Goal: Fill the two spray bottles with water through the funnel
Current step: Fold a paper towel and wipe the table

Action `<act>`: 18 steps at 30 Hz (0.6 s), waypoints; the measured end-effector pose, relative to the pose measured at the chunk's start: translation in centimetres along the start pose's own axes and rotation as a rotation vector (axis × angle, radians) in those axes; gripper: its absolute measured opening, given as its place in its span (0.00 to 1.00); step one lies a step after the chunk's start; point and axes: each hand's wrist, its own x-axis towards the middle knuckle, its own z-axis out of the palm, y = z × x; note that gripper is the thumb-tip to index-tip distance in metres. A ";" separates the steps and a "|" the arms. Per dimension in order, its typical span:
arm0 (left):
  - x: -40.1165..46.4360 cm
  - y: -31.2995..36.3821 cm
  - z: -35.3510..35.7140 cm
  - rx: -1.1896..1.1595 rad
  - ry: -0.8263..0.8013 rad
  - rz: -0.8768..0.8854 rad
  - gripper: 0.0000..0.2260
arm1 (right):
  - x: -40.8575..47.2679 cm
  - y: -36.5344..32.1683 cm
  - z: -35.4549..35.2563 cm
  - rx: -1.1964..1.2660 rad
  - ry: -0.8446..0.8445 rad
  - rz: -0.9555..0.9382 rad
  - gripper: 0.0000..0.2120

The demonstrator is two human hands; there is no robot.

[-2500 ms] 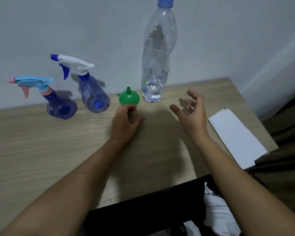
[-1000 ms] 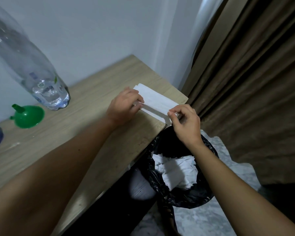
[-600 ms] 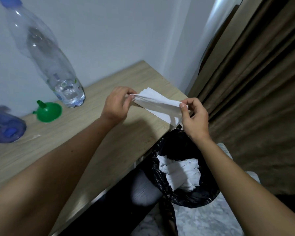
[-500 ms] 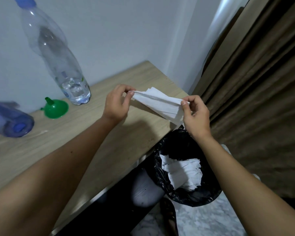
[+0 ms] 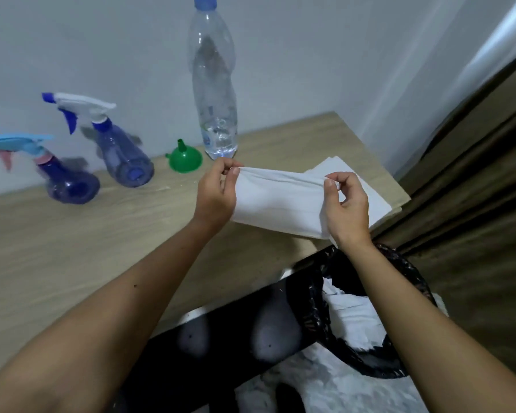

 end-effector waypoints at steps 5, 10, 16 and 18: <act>-3.2 -1.4 -4.7 0.022 0.112 -0.146 0.05 | -1.2 0.0 4.4 -0.003 -0.141 -0.008 0.03; -7.4 -2.6 -9.5 0.129 0.191 -0.238 0.06 | -3.5 0.1 8.3 -0.016 -0.272 -0.010 0.01; -12.0 -3.5 -13.1 0.290 0.293 -0.304 0.06 | -6.2 0.1 11.2 -0.058 -0.408 -0.005 0.03; -13.0 -3.6 -13.6 0.339 0.312 -0.325 0.06 | -6.7 0.1 11.7 -0.090 -0.431 -0.044 0.03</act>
